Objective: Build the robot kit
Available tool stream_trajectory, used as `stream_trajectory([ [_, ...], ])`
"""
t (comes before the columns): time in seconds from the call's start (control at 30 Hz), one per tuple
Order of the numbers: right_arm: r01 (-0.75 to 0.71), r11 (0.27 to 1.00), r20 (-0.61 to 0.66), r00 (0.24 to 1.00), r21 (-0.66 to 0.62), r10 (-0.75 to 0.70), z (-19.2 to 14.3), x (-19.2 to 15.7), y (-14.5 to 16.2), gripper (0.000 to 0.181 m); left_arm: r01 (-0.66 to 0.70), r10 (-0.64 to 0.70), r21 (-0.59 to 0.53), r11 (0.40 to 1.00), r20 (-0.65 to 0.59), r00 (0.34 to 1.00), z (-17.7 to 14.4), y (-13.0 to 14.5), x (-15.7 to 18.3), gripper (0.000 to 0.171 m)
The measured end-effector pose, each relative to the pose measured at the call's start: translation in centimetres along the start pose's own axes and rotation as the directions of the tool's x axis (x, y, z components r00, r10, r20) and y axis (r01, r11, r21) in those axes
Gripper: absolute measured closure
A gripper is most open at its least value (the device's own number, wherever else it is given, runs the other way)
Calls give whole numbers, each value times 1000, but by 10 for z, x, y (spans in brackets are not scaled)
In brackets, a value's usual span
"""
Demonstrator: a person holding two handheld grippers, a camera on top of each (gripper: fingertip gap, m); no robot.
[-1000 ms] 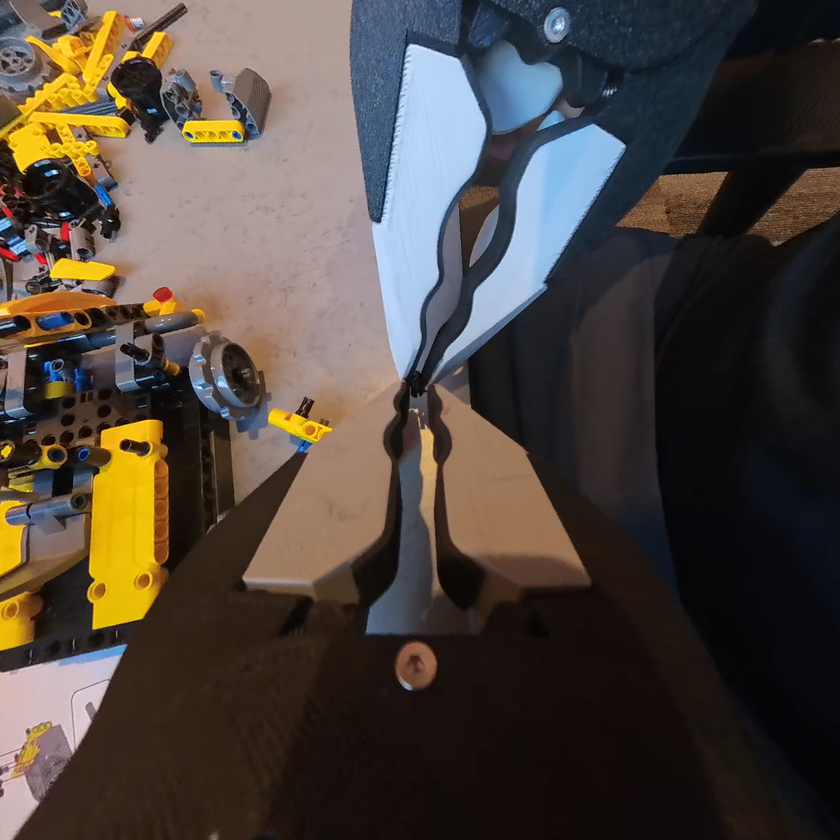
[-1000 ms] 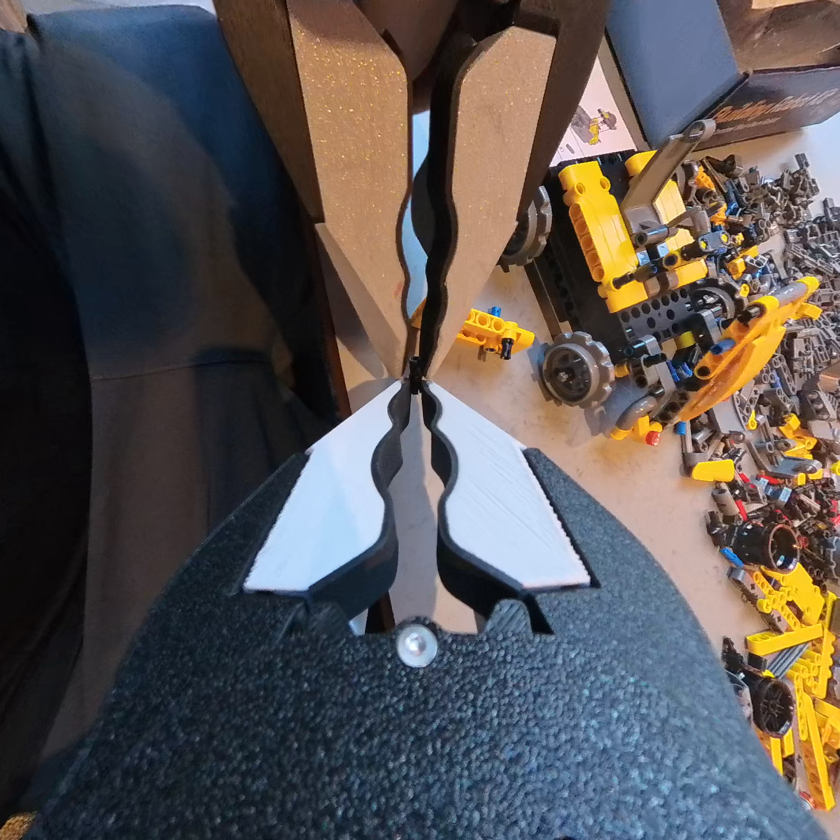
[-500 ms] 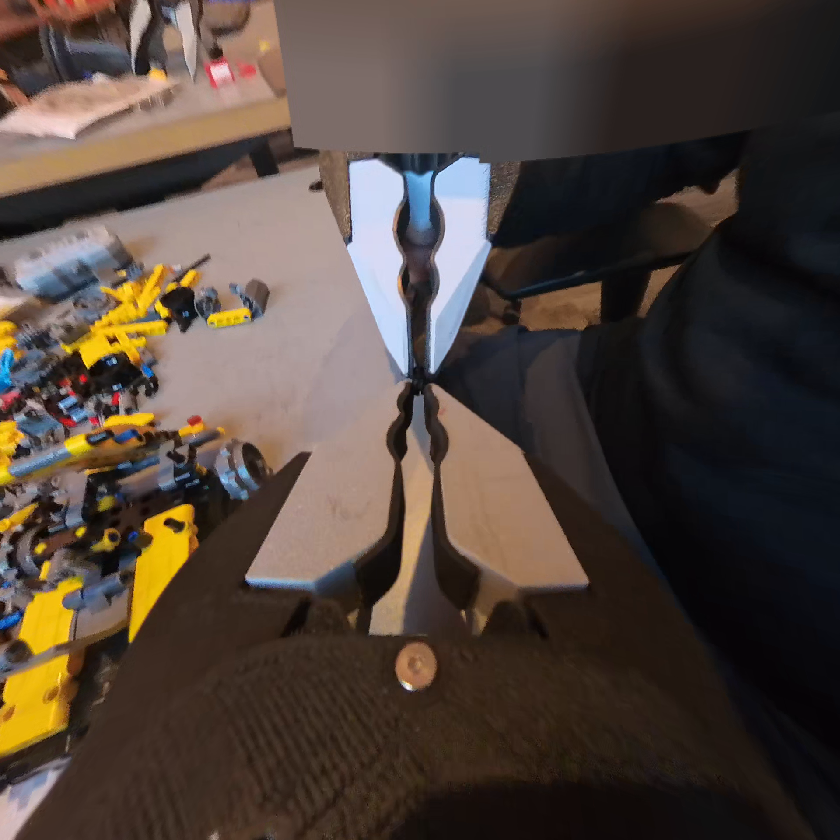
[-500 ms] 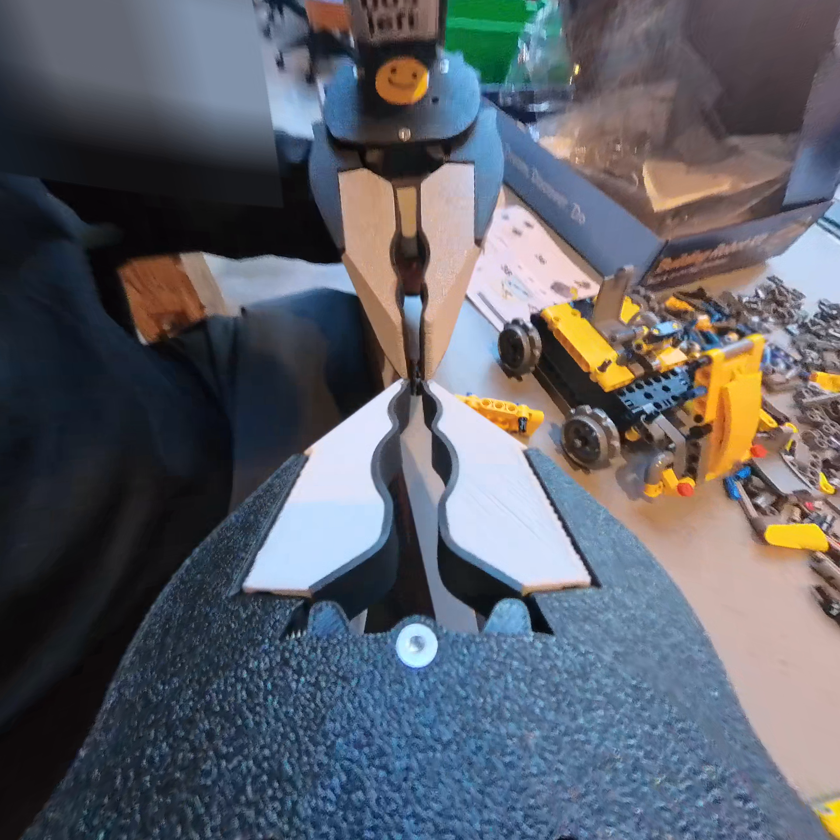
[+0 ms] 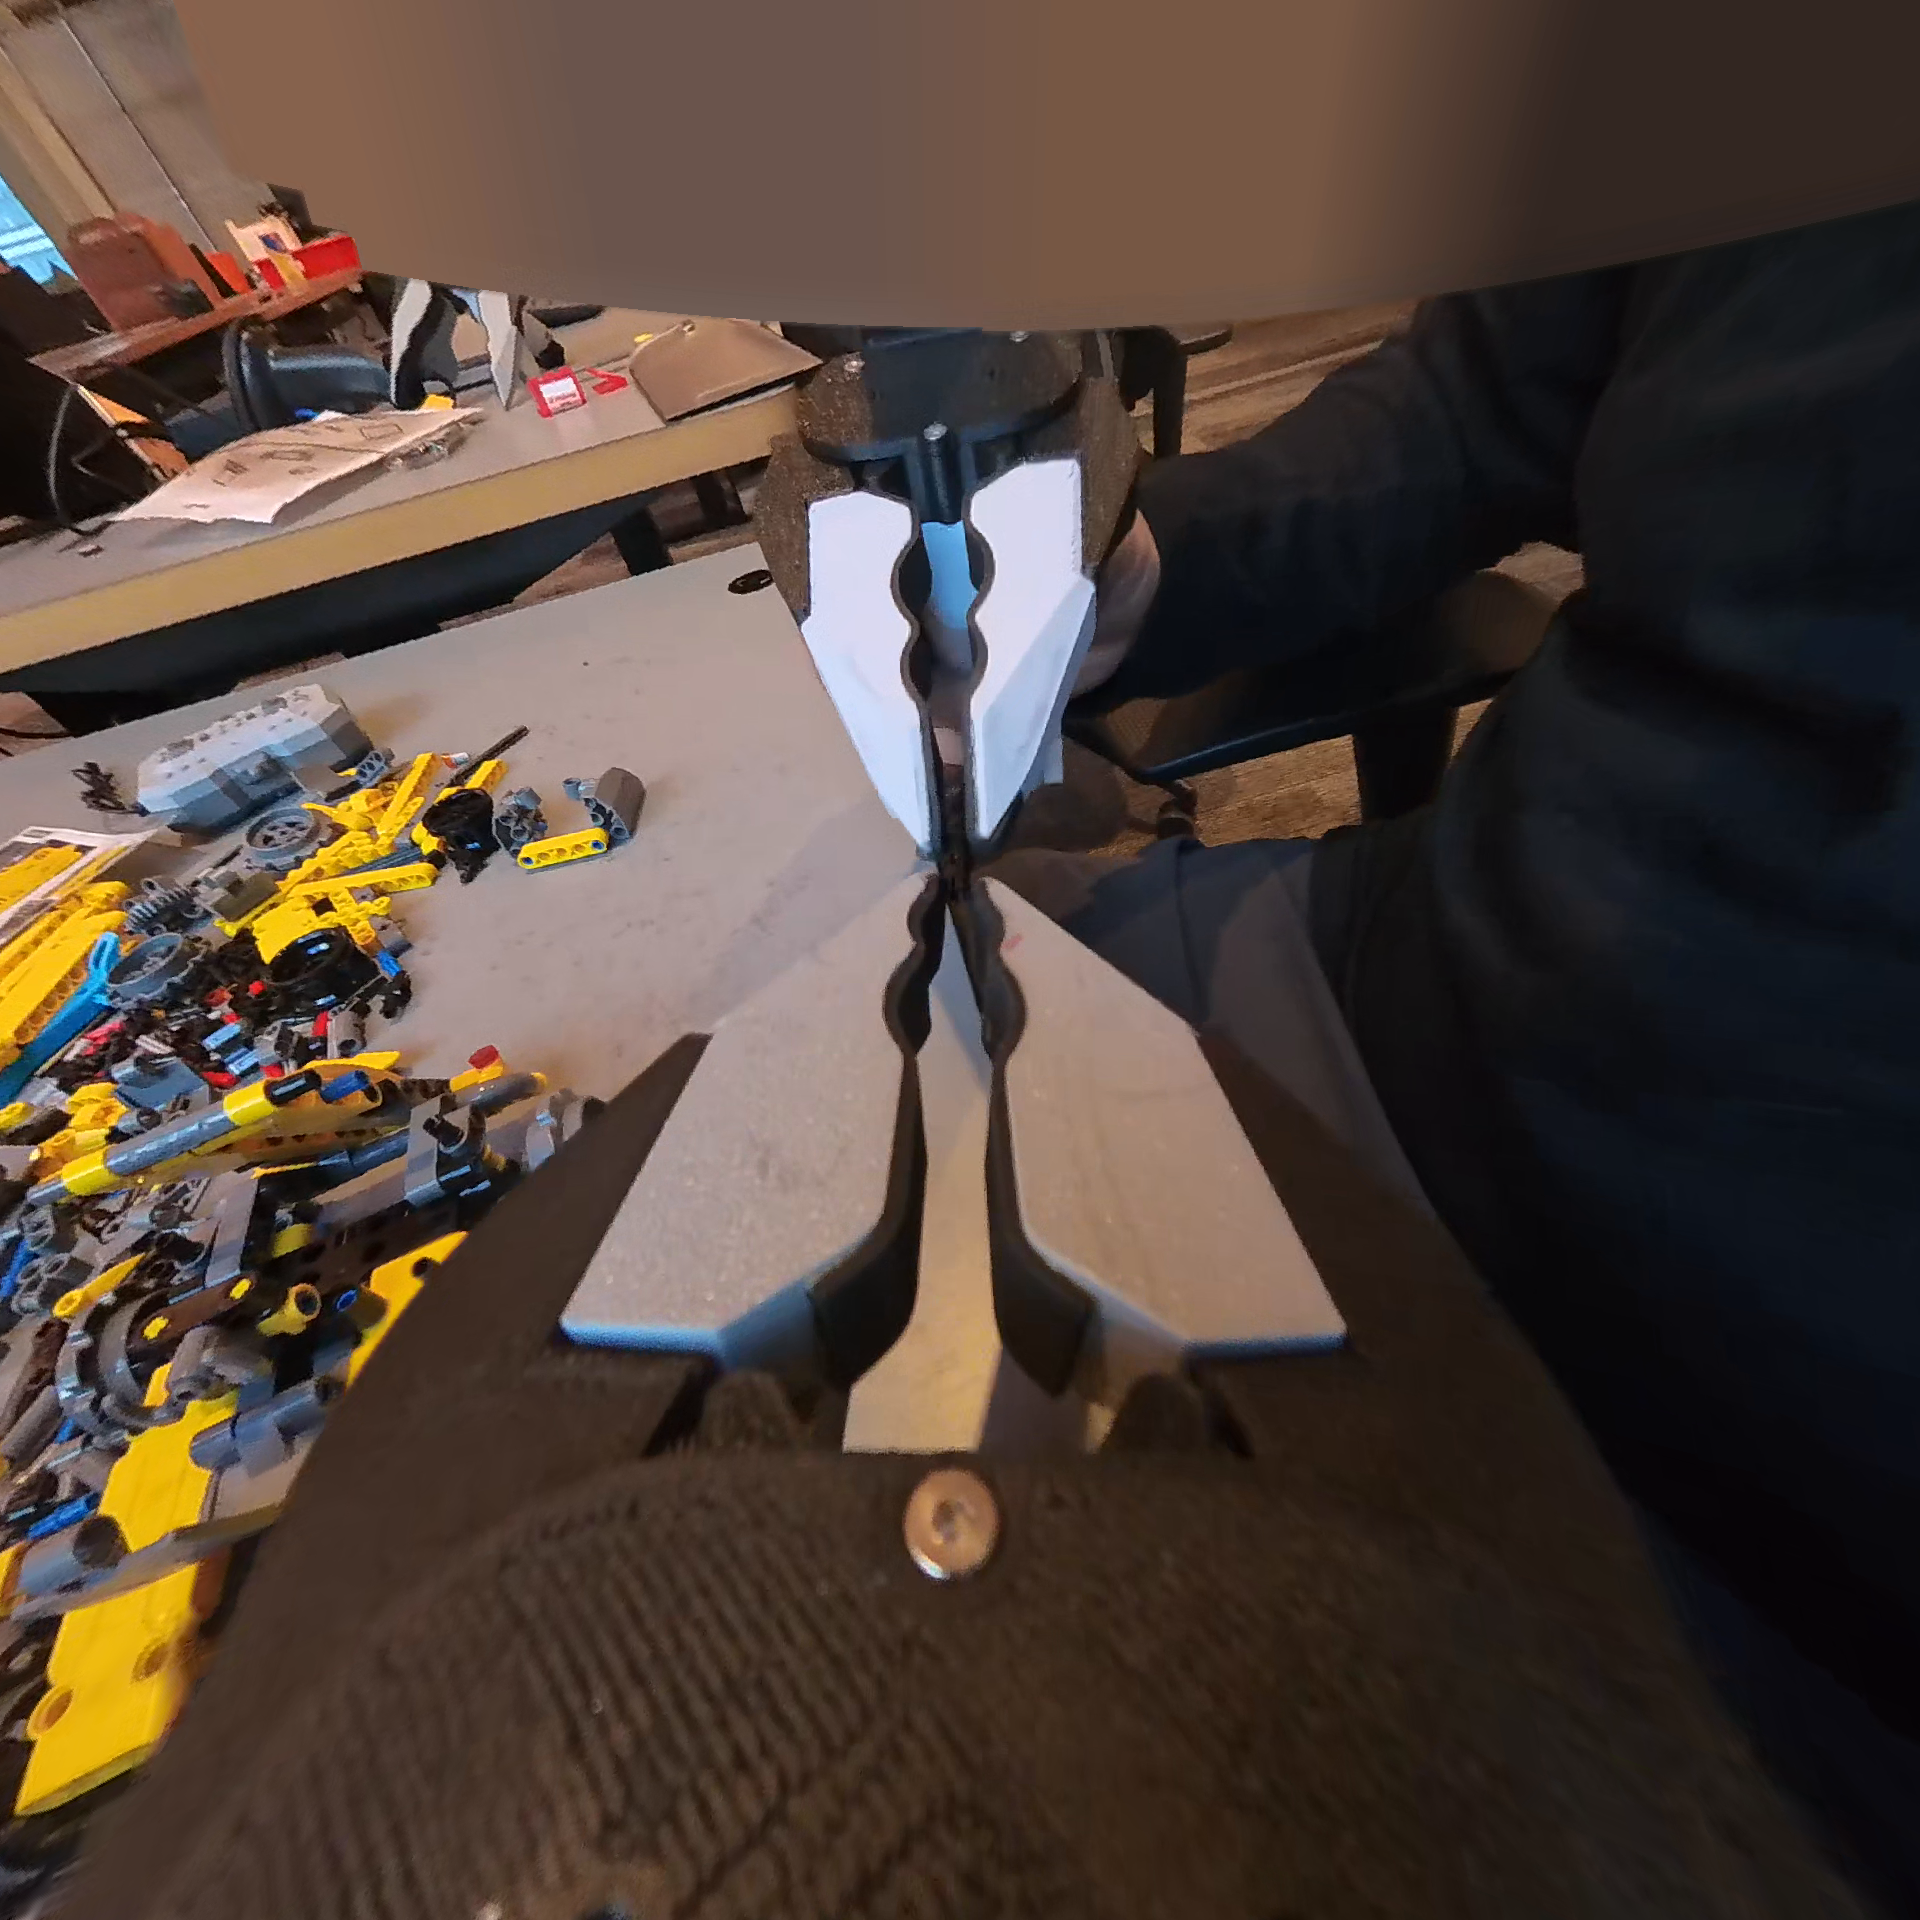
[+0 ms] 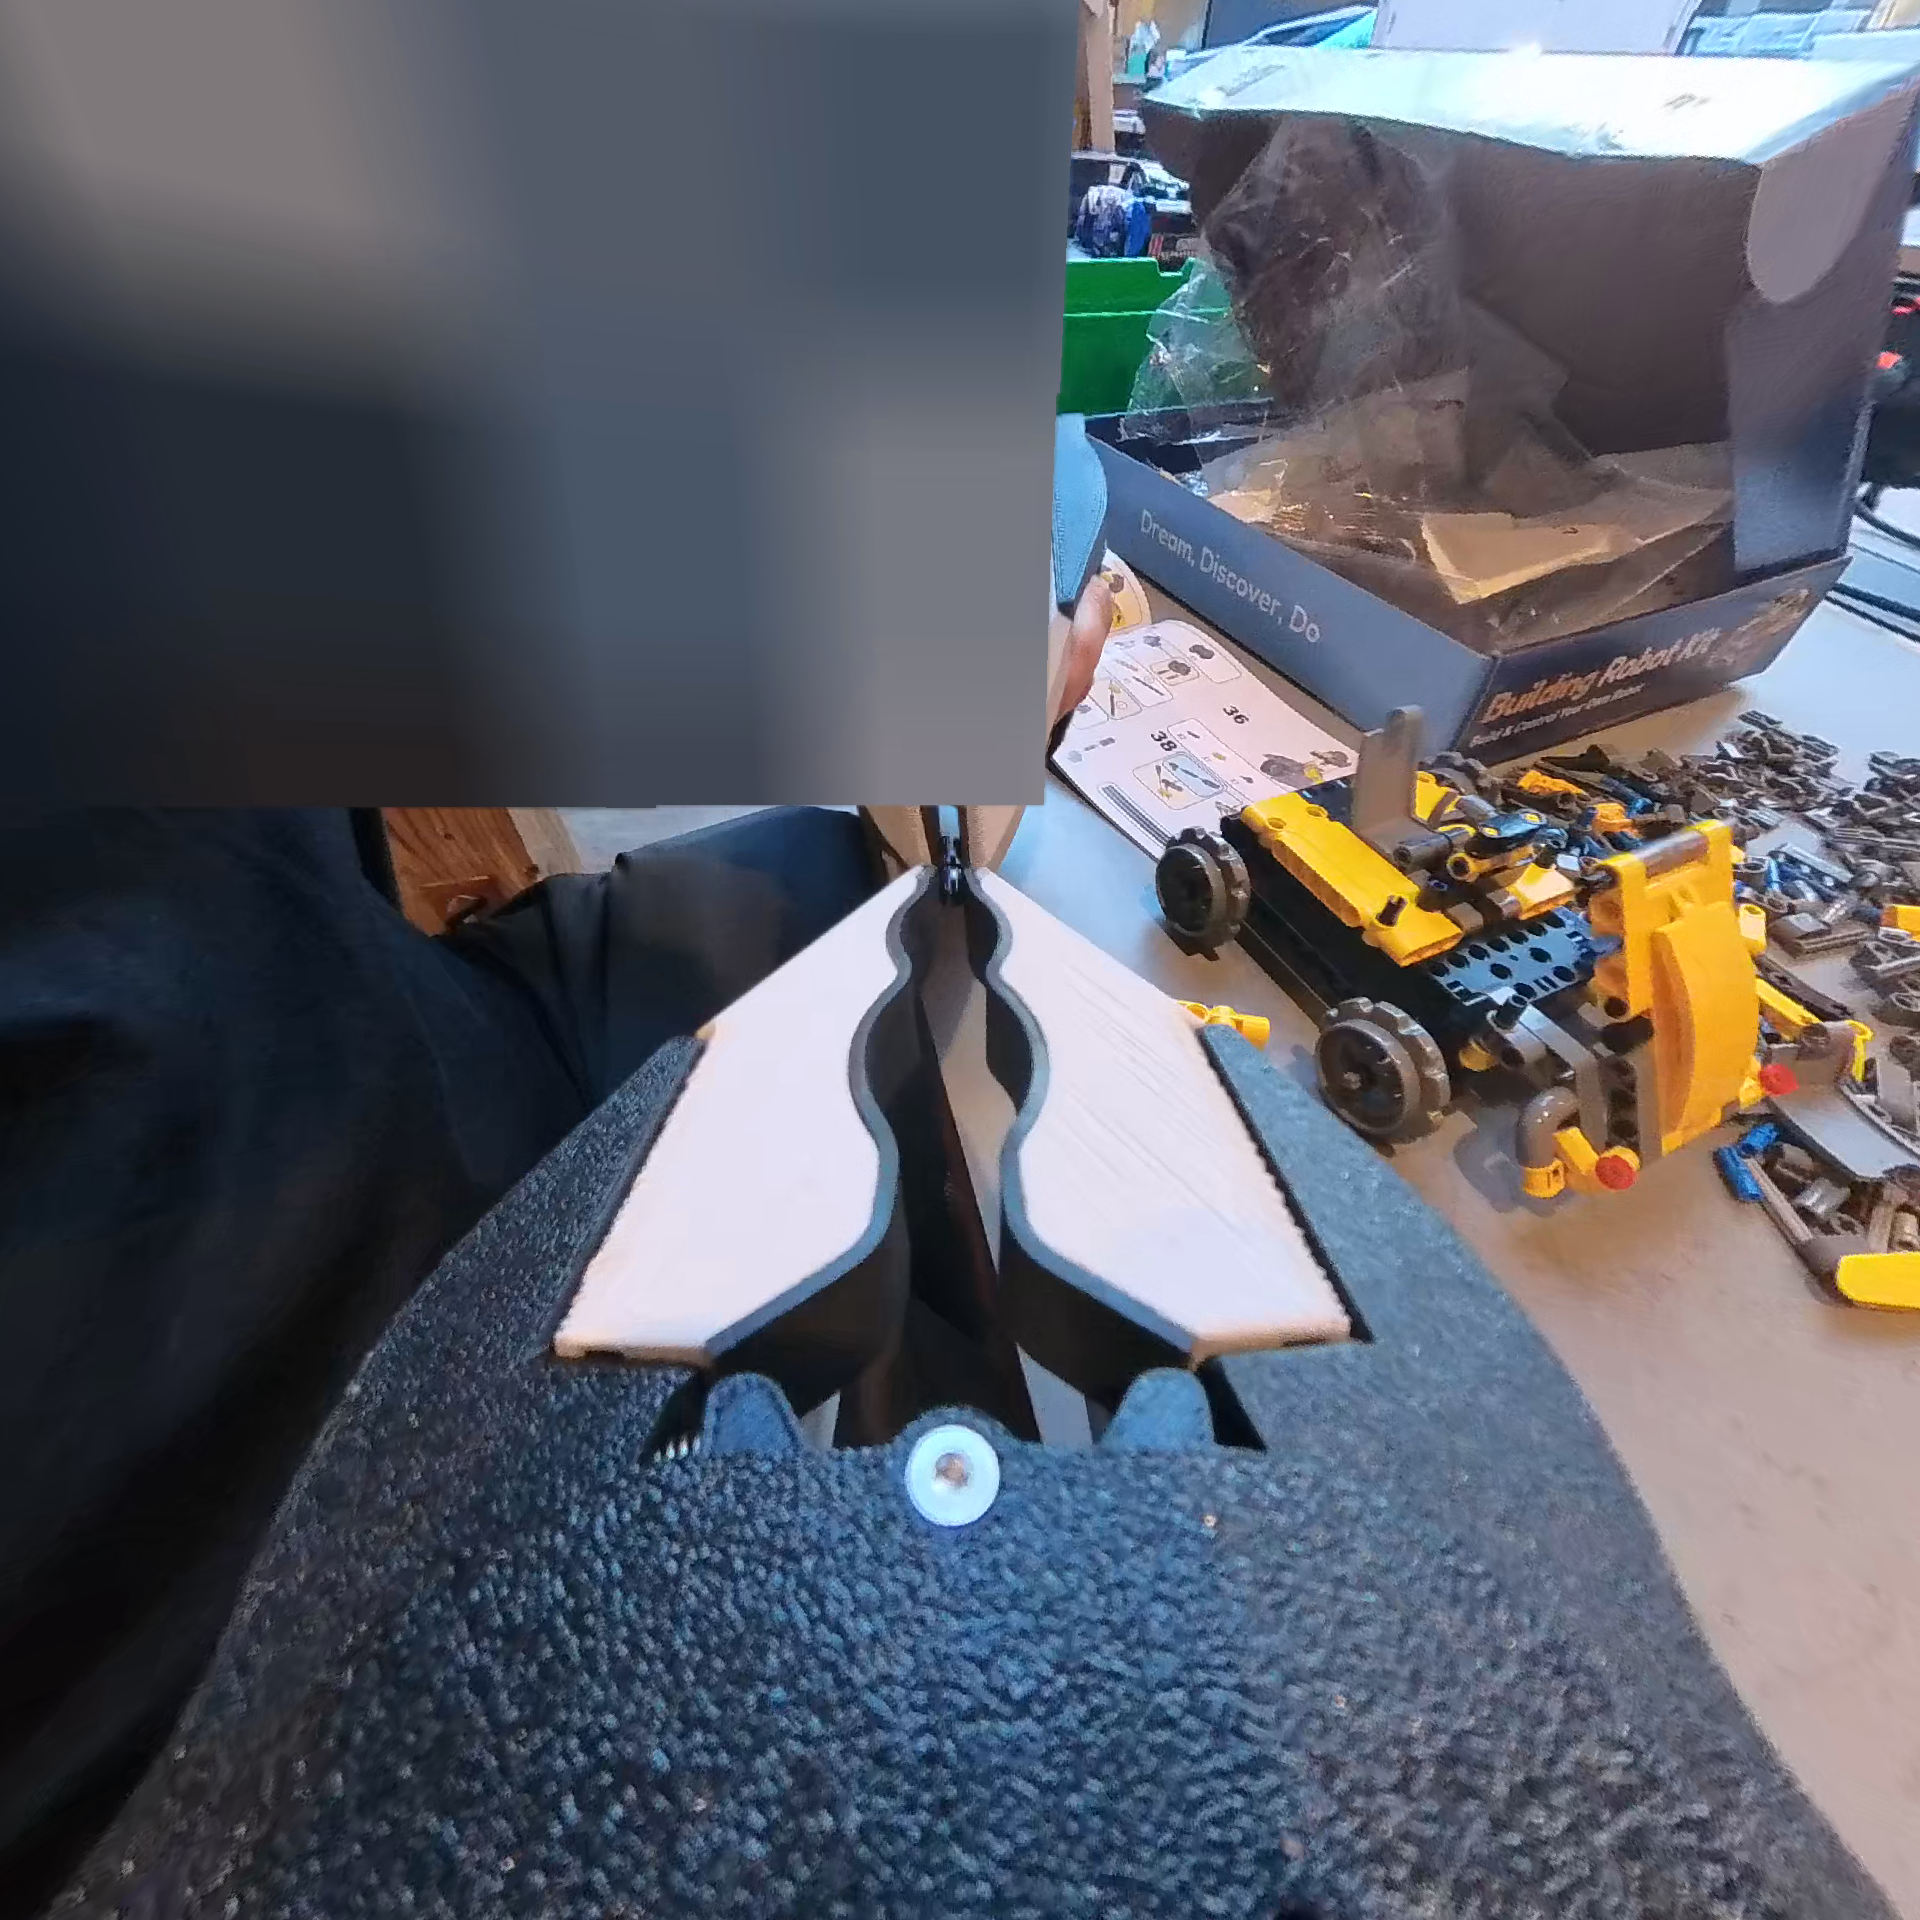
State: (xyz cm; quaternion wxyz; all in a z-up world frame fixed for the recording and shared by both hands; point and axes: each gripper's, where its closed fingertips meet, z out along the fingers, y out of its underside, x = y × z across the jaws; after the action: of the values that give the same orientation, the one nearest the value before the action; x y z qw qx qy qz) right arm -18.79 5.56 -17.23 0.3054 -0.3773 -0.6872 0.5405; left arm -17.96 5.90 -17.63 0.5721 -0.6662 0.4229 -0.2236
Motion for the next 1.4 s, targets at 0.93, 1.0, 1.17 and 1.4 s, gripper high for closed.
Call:
stream_trajectory([
  [0.93, 42, 972, -175, 981, -230, -84, 13, 20, 50, 177, 71, -38, -319, 945, 108, 993, -16, 51, -32, 104],
  [1.0, 43, 967, -188, 978, -250, -91, 18, 20, 57, 177, 72, -37, -364, 929, 102, 994, -16, 60, -38, 102],
  [1.17, 38, 970, -185, 979, -241, -84, 21, 20, 61, 177, 44, -32, -438, 898, 35, 999, -10, 72, -46, 104],
  [1.4, 46, 974, -130, 989, -221, -76, 19, 12, 63, 177, -31, -31, -566, 824, -98, 995, -6, 86, -46, 101],
])
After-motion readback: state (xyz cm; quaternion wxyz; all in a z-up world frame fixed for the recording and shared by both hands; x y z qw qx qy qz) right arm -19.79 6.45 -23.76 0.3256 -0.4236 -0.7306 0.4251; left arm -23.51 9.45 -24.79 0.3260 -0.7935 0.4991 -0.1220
